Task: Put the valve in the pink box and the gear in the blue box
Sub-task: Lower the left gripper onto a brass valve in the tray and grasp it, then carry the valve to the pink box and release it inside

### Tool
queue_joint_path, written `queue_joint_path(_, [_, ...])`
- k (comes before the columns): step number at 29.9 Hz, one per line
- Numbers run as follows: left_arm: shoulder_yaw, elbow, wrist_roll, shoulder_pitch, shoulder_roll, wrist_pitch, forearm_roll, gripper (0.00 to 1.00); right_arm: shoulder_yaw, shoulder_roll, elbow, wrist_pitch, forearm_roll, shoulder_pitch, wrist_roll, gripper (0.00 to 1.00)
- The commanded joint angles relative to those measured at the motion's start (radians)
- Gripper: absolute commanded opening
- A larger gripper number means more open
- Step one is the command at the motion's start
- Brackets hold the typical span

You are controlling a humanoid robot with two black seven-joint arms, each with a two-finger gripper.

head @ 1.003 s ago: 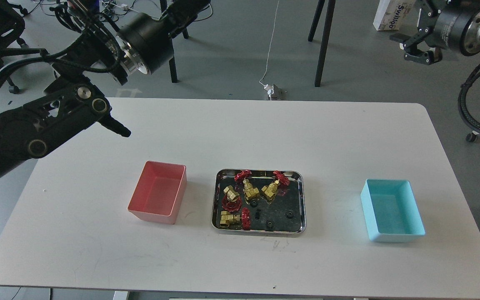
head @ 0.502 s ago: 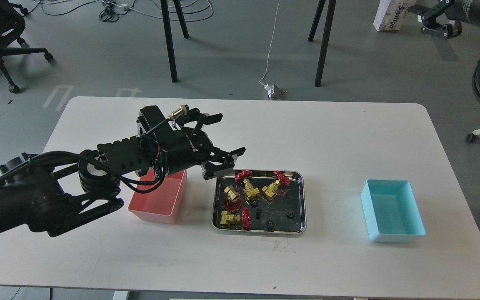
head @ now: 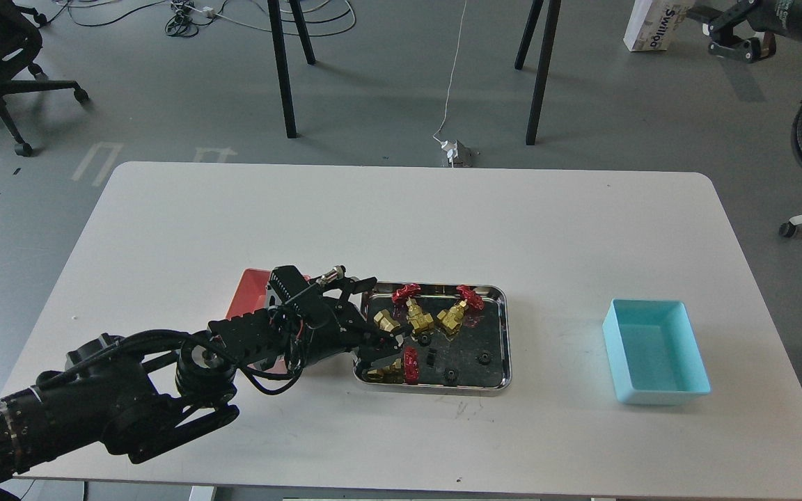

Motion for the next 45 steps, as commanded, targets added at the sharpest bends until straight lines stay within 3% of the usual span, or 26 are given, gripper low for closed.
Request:
queue_joint_path(1, [-0.002,0.032,-0.003,0.021,-0.037,0.001,0.000,0.99,0.000,0.002,0.000,0.000,-0.003,0.000,0.000,0.99])
queue_joint_path(7, [-0.010,0.073,-0.006,0.021,-0.078,0.001,0.000,0.97,0.001,0.002,-0.006,0.000,-0.005,-0.003,0.000,0.99])
queue_joint_path(18, [-0.007,0.122,-0.010,0.012,-0.082,-0.007,0.000,0.76,0.001,0.002,-0.006,0.000,-0.005,-0.001,0.000,0.99])
queue_joint_path(23, [-0.008,0.121,-0.010,0.009,-0.079,-0.033,0.000,0.56,0.001,0.002,-0.007,0.000,-0.005,-0.003,0.000,0.99])
queue_joint_path(26, [-0.013,0.113,0.004,0.015,-0.072,-0.062,0.000,0.31,0.000,0.002,-0.007,0.000,-0.005,-0.003,0.000,0.99])
queue_joint_path(28, [-0.022,0.107,0.007,0.016,-0.071,-0.071,0.000,0.22,0.000,0.002,-0.012,0.000,-0.005,-0.005,0.000,0.99])
queue_joint_path(33, [-0.045,0.083,0.027,0.015,-0.071,-0.097,0.000,0.14,-0.005,0.003,-0.021,0.000,-0.006,-0.008,0.000,0.99])
queue_joint_path(38, [-0.122,0.003,0.050,0.012,-0.051,-0.131,-0.013,0.12,-0.006,0.009,-0.049,0.000,-0.006,-0.009,0.000,0.99])
queue_joint_path(45, [-0.186,-0.184,0.096,0.012,0.145,-0.152,-0.106,0.13,-0.008,0.046,-0.093,0.003,-0.029,-0.006,0.000,0.99])
